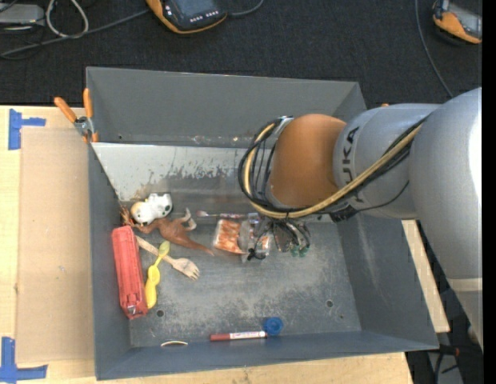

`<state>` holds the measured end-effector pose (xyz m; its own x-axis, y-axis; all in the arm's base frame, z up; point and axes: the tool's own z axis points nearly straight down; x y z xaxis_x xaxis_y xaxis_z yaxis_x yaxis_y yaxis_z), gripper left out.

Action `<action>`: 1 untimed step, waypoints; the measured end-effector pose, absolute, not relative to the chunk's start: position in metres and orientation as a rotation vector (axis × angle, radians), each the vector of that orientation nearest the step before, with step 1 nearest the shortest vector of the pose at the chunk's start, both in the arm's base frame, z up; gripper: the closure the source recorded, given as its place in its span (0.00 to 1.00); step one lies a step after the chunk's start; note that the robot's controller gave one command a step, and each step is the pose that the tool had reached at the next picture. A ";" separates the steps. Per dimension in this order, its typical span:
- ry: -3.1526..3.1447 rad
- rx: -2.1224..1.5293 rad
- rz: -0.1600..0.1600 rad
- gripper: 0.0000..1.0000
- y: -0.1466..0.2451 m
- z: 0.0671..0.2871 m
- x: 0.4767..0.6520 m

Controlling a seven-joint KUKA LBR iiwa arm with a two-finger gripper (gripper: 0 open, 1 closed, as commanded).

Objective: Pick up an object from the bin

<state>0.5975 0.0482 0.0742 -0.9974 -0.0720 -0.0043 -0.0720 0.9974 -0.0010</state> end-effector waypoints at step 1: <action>3.135 -0.112 -0.001 1.00 0.048 0.074 0.598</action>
Offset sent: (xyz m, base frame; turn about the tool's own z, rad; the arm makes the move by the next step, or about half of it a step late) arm -0.0174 -0.0038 0.1501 0.0295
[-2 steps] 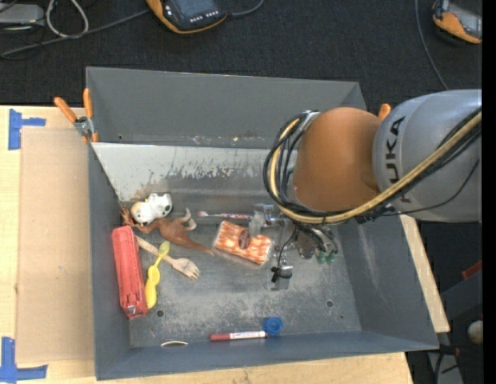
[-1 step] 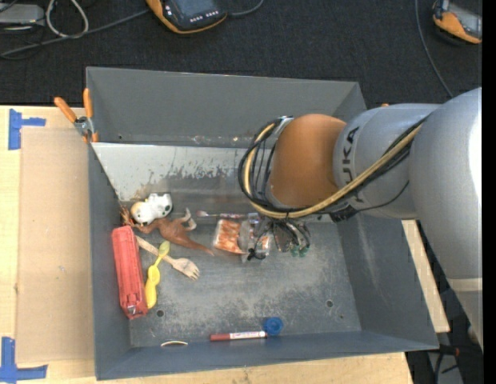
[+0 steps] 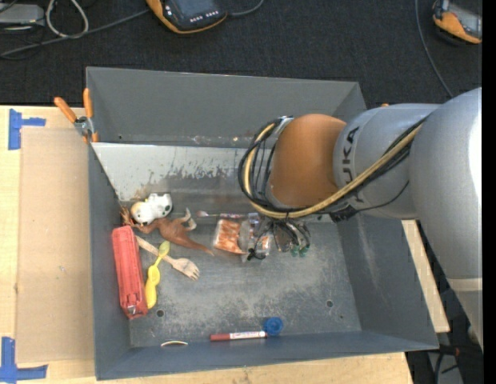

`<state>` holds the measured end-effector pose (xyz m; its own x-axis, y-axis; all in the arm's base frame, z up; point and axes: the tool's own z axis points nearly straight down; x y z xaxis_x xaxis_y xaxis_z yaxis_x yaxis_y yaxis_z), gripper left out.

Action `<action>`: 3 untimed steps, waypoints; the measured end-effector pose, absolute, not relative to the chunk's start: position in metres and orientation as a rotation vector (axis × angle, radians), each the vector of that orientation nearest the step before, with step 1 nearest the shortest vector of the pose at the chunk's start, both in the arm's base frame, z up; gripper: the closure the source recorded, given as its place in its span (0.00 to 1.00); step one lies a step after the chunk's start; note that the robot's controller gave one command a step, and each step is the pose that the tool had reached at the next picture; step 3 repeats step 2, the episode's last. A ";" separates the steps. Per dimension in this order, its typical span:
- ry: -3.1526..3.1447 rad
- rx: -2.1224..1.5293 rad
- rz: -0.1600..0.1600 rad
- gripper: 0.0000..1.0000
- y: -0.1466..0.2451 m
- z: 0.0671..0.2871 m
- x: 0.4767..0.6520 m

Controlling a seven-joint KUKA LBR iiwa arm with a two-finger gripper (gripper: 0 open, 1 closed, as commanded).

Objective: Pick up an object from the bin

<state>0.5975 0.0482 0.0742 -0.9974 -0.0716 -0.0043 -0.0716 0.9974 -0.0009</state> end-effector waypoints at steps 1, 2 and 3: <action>3.141 -0.098 -0.001 1.00 0.047 0.135 0.588; 3.141 -0.133 -0.001 1.00 0.053 0.205 0.579; 3.141 -0.133 -0.001 1.00 0.053 0.205 0.579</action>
Offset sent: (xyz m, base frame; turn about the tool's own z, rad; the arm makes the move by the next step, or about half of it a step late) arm -0.0243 0.0088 0.1612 -0.0311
